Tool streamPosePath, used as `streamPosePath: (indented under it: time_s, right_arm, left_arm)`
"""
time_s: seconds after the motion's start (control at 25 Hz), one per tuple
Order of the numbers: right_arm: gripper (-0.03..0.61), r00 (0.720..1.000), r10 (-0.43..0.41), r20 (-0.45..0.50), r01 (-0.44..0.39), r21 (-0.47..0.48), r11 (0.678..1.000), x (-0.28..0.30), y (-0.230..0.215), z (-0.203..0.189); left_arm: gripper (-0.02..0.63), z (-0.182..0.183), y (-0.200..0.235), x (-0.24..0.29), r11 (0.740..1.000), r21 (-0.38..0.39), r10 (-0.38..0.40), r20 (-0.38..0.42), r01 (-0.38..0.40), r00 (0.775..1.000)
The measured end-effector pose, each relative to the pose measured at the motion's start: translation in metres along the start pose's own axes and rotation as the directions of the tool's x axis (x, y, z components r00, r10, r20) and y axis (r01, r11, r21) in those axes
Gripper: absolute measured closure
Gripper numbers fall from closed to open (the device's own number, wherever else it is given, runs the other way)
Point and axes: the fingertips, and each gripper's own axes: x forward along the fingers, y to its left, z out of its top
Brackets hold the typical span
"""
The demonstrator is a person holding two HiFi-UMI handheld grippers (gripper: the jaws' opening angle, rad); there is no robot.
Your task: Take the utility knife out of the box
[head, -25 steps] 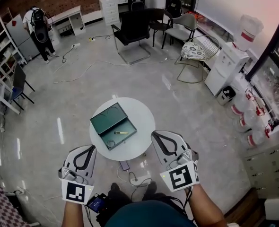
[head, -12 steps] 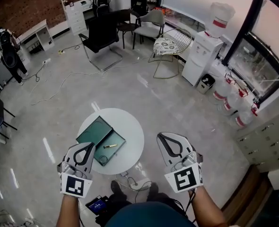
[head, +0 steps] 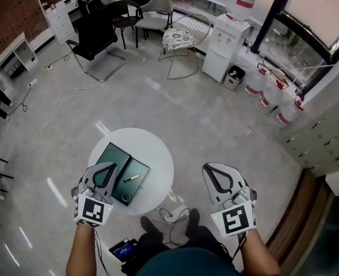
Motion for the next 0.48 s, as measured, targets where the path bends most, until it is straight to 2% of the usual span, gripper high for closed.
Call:
streamPosePath:
  time_s: [0.24,0.48]
  right_arm:
    - [0.538,0.997,-0.016,-0.075,0.018,0.032,0.999,0.025,0.008,-0.026]
    - [0.54,0.99,-0.002,-0.14,0.009,0.051,0.999,0.051,0.005,-0.077]
  left_arm:
    - [0.594,-0.052,0.0,0.055,0.993,0.011,-0.117,-0.048,0.118,0.992]
    - [0.594,-0.106,-0.024,0.124,0.97,-0.024,-0.241,-0.116,0.24,0.964]
